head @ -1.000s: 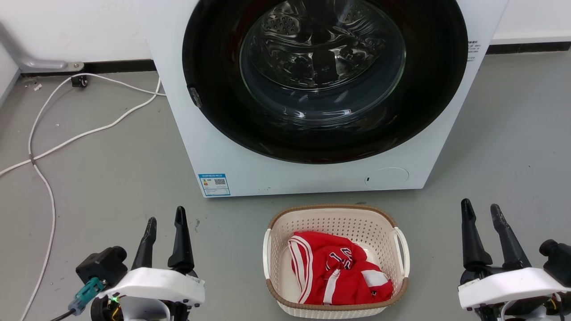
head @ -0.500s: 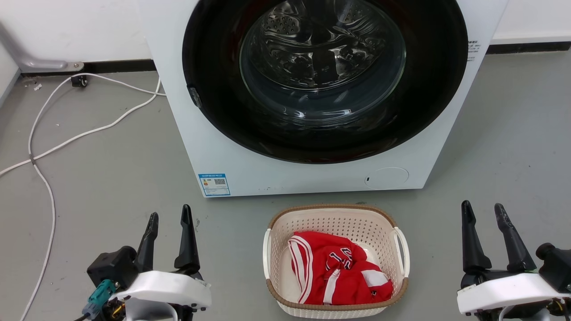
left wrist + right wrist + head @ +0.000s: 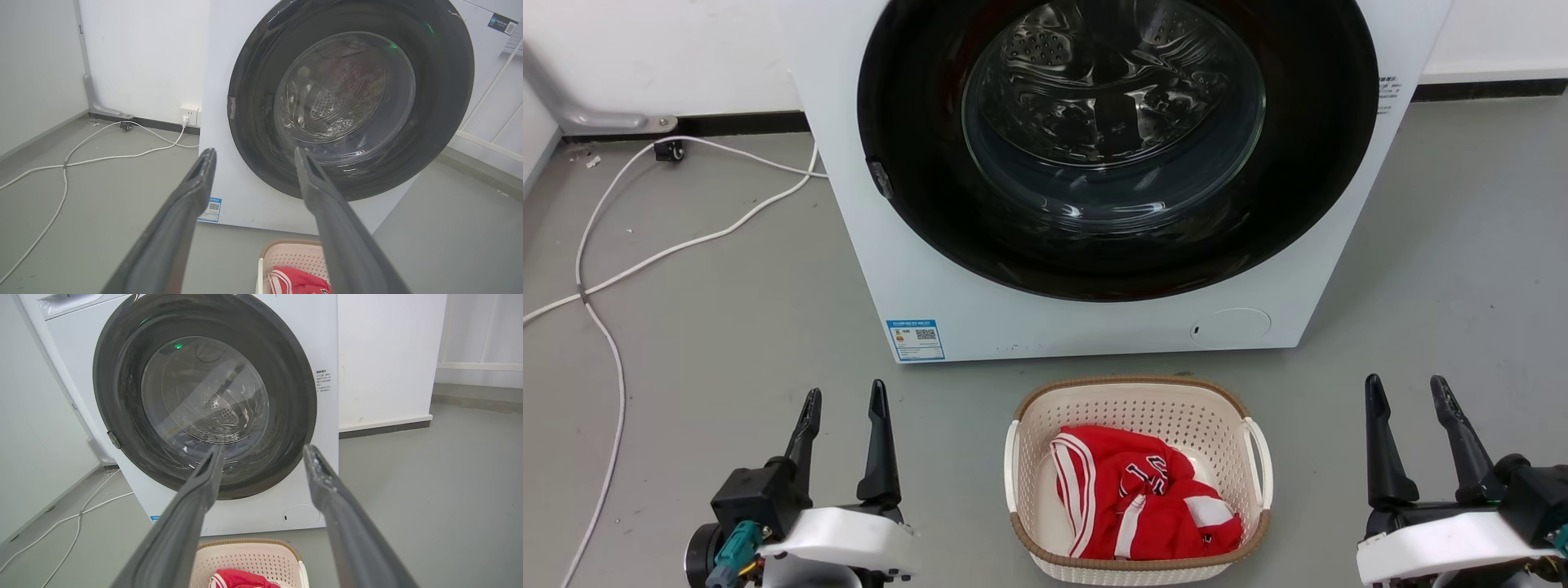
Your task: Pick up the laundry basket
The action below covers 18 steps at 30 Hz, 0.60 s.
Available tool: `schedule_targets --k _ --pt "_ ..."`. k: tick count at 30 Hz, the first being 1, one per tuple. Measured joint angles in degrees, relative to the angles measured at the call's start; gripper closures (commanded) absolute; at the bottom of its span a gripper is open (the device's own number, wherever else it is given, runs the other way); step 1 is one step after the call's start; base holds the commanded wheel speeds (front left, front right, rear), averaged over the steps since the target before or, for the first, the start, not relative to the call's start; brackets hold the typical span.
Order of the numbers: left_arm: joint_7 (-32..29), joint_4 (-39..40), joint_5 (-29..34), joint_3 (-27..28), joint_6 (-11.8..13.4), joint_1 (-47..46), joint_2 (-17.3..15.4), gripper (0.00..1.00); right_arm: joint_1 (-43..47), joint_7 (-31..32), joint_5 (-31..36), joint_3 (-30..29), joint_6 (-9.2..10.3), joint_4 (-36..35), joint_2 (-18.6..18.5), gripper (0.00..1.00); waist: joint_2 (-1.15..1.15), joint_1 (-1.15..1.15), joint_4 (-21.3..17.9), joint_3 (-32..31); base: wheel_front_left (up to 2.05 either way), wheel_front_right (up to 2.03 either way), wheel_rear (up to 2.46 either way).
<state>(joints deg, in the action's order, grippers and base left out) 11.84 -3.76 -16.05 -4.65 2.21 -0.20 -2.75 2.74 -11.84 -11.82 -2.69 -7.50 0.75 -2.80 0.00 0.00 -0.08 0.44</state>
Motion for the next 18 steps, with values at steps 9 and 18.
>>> schedule_targets --k 9,18 --pt "1.05 -0.08 4.2 -0.64 0.33 0.26 -0.01 0.0 0.32 -1.18 3.42 0.02 0.0 -0.09 0.0 0.0 0.0 0.0 -0.03 -0.09 0.0 0.0 0.0" --pt "2.02 -0.02 7.9 -1.1 0.57 0.42 -0.03 0.0 0.81 -2.02 5.88 0.07 0.0 -0.18 0.0 0.0 0.0 0.0 -0.01 -0.02 0.0 0.0 0.0"
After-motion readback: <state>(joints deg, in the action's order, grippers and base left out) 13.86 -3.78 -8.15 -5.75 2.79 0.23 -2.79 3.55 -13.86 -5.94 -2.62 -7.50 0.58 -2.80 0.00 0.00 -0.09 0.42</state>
